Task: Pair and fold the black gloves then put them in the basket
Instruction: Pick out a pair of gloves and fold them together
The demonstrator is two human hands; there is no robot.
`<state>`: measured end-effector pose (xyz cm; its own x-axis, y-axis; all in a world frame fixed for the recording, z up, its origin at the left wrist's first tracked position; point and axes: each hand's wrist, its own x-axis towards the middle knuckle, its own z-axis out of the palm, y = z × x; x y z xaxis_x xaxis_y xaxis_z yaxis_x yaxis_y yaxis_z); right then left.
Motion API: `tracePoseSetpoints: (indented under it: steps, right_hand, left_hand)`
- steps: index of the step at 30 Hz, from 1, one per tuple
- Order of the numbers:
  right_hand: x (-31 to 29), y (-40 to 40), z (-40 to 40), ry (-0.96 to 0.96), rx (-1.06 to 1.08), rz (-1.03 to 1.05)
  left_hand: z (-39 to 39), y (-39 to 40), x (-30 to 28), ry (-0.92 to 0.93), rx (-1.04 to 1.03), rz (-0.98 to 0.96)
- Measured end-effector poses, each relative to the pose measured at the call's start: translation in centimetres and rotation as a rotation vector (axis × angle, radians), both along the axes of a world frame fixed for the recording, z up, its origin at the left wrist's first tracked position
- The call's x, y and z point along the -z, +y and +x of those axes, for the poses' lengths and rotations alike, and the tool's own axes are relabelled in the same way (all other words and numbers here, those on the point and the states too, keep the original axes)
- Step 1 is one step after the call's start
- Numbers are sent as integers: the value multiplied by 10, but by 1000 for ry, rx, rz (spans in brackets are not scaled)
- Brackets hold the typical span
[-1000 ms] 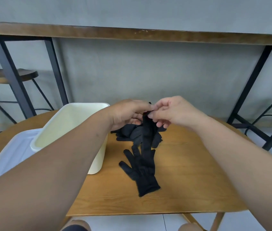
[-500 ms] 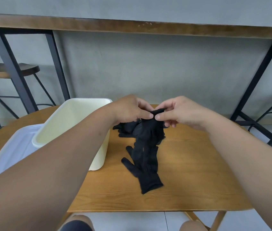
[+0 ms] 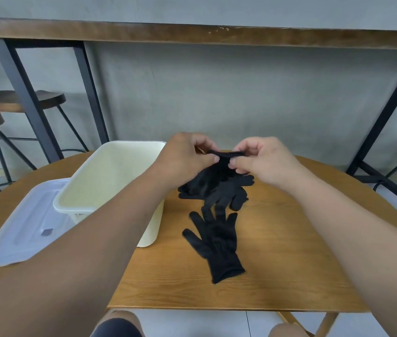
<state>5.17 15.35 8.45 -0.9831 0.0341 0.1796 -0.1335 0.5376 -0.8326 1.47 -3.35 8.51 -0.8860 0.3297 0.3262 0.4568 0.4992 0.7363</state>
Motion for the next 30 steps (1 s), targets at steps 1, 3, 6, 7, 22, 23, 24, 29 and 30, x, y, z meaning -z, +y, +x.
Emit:
tracePoseSetpoints:
  steps: [1, 3, 6, 7, 22, 23, 24, 29, 30]
  right_hand:
    - [7, 1, 4, 0, -5, 31]
    - [32, 1, 15, -35, -48, 168]
    - [87, -2, 32, -165, -170, 405]
    - [104, -3, 38, -219, -204, 473]
    - [159, -8, 58, -26, -196, 620]
    - [161, -10, 59, -14, -185, 588]
    - [162, -11, 60, 1, -176, 560]
    - [163, -12, 65, 14, -203, 536]
    - [163, -11, 67, 7, -211, 538]
  left_hand:
    - [8, -2, 8, 22, 2, -5]
    - [26, -7, 37, 34, 42, -79]
    - [55, -12, 101, -48, 98, -310]
    - [63, -14, 121, -86, 110, -358]
    - [80, -14, 173, -148, 137, -422]
    - [80, -14, 173, -148, 135, -412]
    - [80, -14, 172, -150, 136, -400]
    - [77, -18, 174, -173, 134, -366]
    - [77, -19, 174, -181, 142, -361]
